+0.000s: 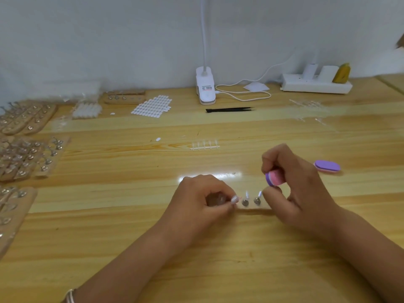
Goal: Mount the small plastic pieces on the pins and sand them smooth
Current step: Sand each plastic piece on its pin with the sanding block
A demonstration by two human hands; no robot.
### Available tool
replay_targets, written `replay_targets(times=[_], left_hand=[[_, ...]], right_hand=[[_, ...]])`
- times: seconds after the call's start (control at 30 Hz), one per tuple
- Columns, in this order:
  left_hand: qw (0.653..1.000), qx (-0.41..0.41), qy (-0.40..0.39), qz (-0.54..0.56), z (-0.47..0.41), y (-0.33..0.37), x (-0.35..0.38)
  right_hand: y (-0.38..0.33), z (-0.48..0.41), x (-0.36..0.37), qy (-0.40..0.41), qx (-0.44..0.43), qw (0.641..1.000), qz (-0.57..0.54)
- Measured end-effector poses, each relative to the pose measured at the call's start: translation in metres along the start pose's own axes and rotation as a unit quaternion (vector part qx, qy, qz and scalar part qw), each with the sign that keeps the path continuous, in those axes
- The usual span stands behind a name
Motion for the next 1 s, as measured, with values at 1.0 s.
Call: replay_targets(times=[1.0], left_hand=[[0.999, -0.006, -0.015, -0.045, 0.000, 0.002, -0.002]], right_hand=[[0.000, 0.004, 0.024, -0.137, -0.099, 0.976, 0.136]])
Point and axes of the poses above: each hand's wrist, its own z-axis away from the middle knuckle, its own x-axis out of the palm, y = z × x, the point moved 10 cm from there along -z, towards the middle knuckle, and after that the axes turned 5 degrees about x, right-handed, at the moved point
